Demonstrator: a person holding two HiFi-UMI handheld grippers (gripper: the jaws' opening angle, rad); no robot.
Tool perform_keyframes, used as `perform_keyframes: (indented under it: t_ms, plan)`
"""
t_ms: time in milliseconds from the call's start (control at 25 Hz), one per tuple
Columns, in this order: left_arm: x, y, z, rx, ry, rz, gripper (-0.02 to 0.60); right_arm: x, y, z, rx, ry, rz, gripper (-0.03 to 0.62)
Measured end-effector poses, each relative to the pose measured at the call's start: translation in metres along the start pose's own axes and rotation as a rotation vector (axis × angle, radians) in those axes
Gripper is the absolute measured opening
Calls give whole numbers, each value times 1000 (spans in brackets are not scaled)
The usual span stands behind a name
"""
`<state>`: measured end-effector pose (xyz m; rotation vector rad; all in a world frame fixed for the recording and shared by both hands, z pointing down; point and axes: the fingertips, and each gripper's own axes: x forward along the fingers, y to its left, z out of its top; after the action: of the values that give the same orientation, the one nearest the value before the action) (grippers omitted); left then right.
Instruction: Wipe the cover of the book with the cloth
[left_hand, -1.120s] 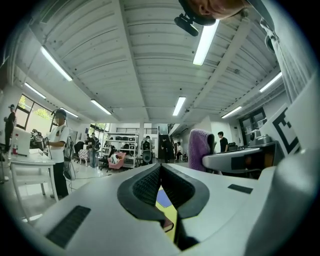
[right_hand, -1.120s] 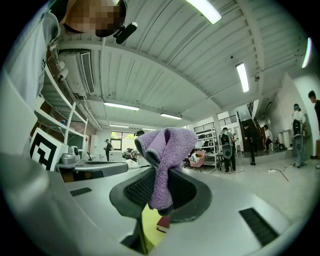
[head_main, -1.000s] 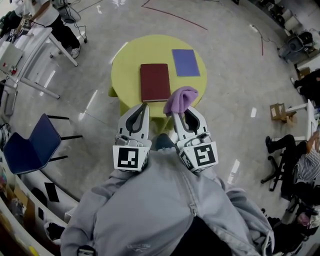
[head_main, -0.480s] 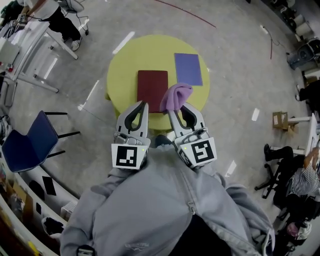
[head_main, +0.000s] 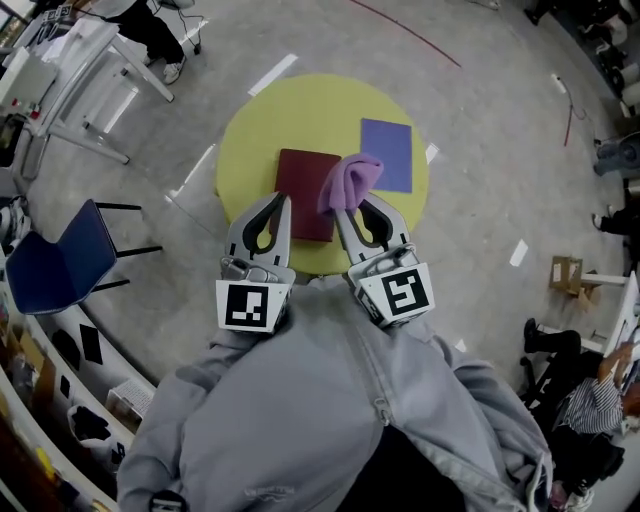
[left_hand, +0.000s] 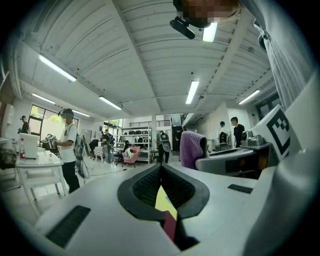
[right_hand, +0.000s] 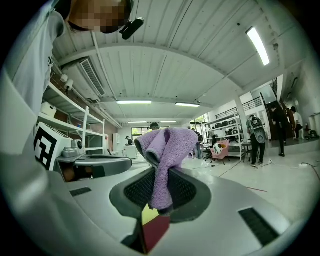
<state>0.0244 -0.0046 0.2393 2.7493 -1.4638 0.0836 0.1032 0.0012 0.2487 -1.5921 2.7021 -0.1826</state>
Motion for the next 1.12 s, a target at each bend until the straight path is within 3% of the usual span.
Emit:
perform_keyframes:
  t_ms: [400, 800, 1120]
  plan:
    - [15, 23, -9, 4, 29, 58, 18, 28, -7, -6, -7, 34, 84, 84]
    - [44, 31, -15, 3, 67, -42, 18, 52, -15, -11, -8, 90, 64, 84]
    - [45, 50, -41, -31, 113, -57, 17, 74, -8, -36, -6, 180, 78, 84]
